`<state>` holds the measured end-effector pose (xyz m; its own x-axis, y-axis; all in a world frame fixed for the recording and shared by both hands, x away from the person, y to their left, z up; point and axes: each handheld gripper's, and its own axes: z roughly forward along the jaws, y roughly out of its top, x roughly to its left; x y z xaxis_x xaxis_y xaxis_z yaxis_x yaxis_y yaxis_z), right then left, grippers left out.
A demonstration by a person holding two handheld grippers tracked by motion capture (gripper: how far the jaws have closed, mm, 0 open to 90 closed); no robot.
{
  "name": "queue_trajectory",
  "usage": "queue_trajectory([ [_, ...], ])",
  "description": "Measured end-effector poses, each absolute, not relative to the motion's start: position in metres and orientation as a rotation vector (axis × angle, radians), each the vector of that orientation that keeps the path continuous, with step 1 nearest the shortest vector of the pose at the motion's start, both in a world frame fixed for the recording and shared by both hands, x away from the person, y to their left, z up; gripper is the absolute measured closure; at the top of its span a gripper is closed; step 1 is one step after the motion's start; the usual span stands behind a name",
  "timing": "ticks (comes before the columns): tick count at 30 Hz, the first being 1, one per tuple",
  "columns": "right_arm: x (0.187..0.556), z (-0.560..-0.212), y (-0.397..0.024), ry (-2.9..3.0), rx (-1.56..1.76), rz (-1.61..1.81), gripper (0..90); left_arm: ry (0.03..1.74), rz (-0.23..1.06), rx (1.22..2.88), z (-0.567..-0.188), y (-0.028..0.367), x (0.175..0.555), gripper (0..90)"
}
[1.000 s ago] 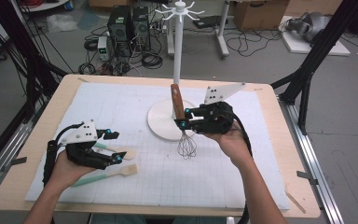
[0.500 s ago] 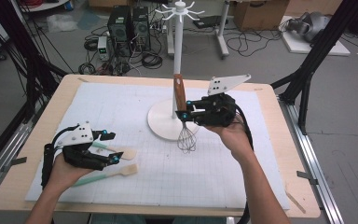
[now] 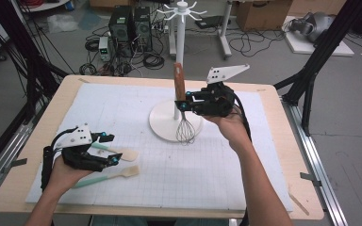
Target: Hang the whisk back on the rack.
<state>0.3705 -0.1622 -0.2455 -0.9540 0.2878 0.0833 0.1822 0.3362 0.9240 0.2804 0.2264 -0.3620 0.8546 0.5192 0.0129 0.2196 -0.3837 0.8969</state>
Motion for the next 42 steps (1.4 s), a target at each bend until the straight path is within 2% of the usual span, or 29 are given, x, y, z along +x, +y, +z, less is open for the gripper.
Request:
queue_trajectory([
  [19,0.387,-0.238,-0.162,2.461,0.455,1.706,72.8,0.582,0.355,1.969,-0.367,0.232,0.283,27.3],
  [42,0.395,-0.212,-0.163,2.413,0.463,1.737,72.8,0.6,0.349,1.957,-0.368,0.236,0.284,27.2],
])
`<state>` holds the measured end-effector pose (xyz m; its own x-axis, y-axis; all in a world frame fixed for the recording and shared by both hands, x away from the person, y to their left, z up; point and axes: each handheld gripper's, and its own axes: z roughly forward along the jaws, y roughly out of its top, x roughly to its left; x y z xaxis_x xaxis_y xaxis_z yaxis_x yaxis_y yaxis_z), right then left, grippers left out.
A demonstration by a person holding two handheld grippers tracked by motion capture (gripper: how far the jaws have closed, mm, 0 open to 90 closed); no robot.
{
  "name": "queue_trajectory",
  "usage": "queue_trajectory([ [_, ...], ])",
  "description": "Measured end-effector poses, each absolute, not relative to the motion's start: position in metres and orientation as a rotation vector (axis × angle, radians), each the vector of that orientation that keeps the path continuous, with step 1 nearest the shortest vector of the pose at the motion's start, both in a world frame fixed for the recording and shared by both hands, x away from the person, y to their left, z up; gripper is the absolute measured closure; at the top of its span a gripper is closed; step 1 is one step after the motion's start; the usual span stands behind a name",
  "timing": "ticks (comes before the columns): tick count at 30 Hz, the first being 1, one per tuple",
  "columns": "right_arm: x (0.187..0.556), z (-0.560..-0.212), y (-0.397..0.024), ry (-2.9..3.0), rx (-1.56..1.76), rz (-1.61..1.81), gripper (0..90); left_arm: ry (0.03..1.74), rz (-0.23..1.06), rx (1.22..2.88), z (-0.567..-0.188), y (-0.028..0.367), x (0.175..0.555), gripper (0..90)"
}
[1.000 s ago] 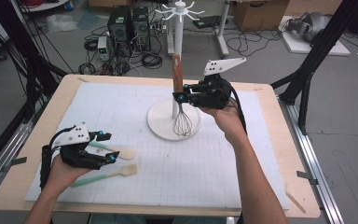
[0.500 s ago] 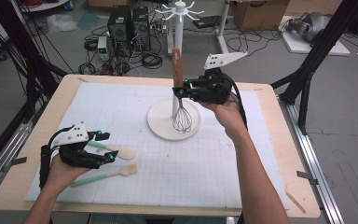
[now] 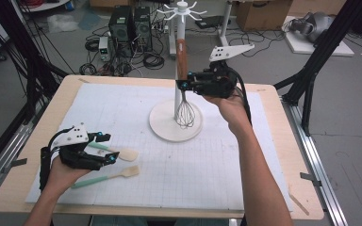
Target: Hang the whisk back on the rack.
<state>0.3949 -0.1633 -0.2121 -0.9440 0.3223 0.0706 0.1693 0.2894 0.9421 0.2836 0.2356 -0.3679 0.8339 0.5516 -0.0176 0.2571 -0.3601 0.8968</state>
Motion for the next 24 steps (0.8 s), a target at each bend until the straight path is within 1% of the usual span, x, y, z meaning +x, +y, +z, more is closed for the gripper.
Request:
queue_trajectory([
  [16,0.399,-0.189,-0.163,2.384,0.44,1.723,72.7,0.608,0.347,1.947,-0.369,0.238,0.284,25.8],
  [24,0.403,-0.179,-0.162,2.373,0.449,1.731,72.7,0.619,0.352,1.951,-0.37,0.239,0.284,21.8],
])
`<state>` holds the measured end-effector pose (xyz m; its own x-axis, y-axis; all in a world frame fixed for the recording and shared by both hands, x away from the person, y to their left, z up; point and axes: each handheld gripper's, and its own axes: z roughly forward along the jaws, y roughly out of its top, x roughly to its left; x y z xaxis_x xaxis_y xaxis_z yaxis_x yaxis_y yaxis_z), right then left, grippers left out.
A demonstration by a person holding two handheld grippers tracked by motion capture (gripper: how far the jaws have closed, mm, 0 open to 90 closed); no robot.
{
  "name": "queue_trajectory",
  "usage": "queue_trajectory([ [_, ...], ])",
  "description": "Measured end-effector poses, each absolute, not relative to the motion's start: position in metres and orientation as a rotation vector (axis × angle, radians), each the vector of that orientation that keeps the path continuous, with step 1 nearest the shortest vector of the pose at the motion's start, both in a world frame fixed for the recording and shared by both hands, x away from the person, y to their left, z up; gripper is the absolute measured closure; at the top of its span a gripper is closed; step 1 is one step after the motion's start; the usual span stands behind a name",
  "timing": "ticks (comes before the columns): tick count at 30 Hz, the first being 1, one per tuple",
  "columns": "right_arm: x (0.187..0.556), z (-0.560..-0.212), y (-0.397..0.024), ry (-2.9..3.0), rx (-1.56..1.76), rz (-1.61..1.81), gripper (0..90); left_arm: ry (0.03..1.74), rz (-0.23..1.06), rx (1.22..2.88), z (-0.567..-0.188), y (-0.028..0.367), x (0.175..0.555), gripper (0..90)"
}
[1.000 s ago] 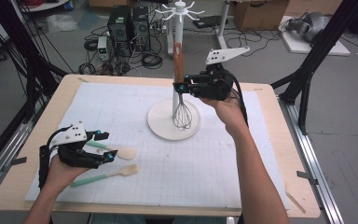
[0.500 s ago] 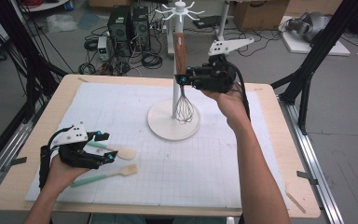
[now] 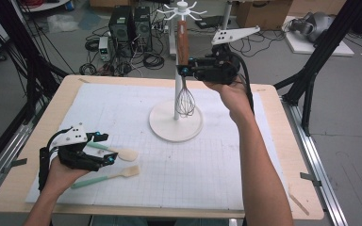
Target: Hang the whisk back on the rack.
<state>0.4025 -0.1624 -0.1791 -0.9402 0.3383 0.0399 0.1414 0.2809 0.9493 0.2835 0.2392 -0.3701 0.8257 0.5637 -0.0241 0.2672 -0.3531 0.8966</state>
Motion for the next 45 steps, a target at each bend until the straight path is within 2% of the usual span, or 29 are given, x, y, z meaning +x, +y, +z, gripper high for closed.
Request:
queue_trajectory([
  [10,0.414,-0.183,-0.164,2.373,0.497,1.753,72.7,0.624,0.356,1.945,-0.371,0.239,0.284,18.0],
  [45,0.441,-0.198,-0.156,2.369,0.551,1.829,72.7,0.622,0.352,1.949,-0.372,0.239,0.285,18.0],
])
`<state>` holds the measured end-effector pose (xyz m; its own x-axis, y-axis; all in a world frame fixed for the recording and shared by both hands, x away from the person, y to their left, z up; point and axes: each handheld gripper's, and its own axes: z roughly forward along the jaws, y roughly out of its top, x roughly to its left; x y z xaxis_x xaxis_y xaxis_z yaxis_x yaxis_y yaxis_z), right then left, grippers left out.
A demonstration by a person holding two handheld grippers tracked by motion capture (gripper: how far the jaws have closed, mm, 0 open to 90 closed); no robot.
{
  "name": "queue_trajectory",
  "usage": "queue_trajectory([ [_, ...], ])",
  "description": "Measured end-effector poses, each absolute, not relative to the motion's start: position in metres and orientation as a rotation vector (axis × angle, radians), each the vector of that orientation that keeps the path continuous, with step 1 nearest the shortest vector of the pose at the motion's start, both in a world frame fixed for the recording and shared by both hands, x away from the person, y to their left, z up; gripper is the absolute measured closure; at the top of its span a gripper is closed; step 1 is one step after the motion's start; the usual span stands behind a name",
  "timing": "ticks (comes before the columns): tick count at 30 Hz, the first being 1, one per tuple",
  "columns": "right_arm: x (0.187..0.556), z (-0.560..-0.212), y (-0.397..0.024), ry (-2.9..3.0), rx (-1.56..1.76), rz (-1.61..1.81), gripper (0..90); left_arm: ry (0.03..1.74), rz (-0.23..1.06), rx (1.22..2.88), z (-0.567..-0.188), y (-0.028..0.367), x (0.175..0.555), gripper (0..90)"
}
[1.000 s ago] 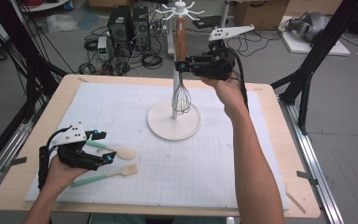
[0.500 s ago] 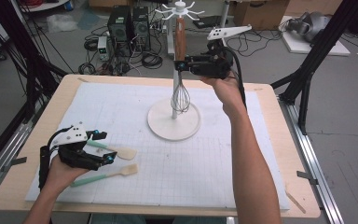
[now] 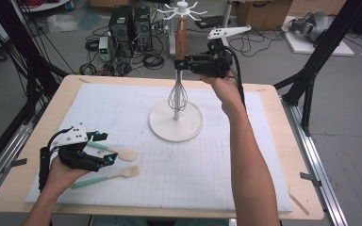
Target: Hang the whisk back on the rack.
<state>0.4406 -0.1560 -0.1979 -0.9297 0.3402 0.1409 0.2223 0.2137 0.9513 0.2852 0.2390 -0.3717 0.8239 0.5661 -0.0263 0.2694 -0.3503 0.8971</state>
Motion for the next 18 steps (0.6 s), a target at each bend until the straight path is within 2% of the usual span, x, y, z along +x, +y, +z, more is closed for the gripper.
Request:
queue_trajectory([
  [12,0.4415,-0.1984,-0.1589,2.349,0.582,1.792,71.5,0.625,0.352,1.948,-0.3718,0.24,0.2854,18.0],
  [18,0.4382,-0.1966,-0.1648,2.323,0.606,1.775,66.8,0.622,0.35,1.948,-0.3717,0.2408,0.2868,18.0],
])
